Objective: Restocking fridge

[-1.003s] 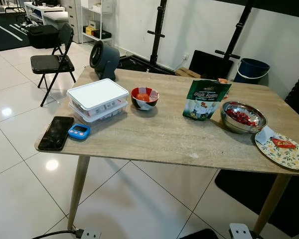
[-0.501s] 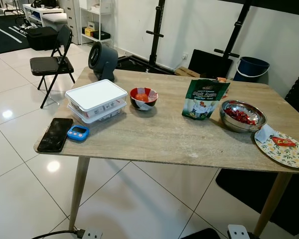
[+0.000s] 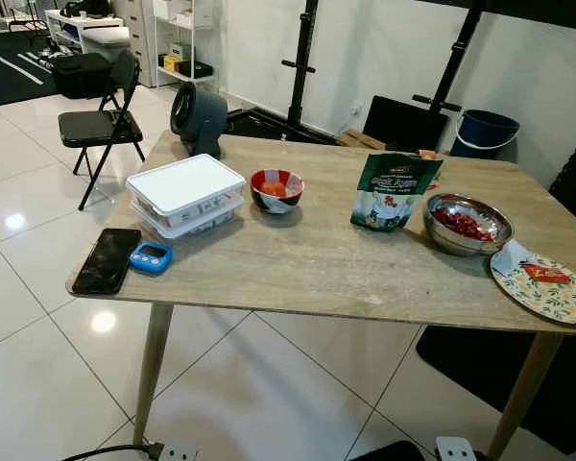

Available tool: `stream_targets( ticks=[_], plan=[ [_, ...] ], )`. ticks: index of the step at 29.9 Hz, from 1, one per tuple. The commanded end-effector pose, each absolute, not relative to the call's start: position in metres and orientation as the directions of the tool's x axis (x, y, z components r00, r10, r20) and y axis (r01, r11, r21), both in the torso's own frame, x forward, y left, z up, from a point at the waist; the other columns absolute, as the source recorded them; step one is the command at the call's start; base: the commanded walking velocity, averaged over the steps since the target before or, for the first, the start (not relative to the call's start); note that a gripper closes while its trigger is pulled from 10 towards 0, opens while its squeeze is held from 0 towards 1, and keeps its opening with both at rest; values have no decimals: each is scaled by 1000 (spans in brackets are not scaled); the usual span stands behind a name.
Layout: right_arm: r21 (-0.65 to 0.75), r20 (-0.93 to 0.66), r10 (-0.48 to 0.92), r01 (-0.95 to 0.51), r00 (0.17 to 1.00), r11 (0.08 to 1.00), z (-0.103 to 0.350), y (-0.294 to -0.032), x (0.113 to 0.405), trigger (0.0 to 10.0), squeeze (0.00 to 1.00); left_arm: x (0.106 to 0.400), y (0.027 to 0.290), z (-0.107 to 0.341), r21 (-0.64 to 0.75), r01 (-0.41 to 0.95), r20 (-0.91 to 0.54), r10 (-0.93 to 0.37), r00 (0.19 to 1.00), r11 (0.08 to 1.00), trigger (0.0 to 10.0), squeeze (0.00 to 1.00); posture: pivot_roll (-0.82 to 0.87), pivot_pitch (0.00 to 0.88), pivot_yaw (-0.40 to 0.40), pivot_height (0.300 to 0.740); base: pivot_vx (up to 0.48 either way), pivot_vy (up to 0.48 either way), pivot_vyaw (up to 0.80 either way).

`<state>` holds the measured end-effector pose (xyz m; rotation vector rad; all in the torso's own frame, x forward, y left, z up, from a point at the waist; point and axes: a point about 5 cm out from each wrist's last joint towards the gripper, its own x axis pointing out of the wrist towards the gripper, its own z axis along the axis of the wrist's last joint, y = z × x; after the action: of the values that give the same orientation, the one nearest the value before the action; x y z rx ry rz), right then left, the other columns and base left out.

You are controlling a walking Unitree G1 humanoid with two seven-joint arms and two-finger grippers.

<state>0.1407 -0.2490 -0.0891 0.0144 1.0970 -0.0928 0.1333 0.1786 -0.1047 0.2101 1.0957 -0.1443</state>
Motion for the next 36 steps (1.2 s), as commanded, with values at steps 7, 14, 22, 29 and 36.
stream_targets(
  ticks=[7,14,22,29,36],
  plan=[
    [-48,-893,-71,63,445,997,-88,-252,143,10000,0,118,180,-110,94,231,-919,-5,394,968,10000,0,58,0,-96,740,0,0,0],
    [-51,-893,-70,55,445,997,-88,-251,144,10000,0,120,176,-110,87,235,-918,-14,397,968,10000,0,59,0,-100,740,0,0,0],
    [-56,-894,-74,55,441,997,-87,-256,140,10000,0,119,176,-110,88,240,-918,-15,395,967,10000,0,52,0,-99,740,0,0,0],
    [-59,-895,-78,56,438,997,-87,-259,138,10000,0,118,177,-110,89,241,-919,-13,393,966,10000,0,52,0,-98,740,0,0,0],
    [-59,-895,-77,55,439,997,-87,-259,138,10000,0,119,177,-110,89,242,-919,-15,395,966,10000,0,52,0,-98,740,0,0,0]
  ],
)
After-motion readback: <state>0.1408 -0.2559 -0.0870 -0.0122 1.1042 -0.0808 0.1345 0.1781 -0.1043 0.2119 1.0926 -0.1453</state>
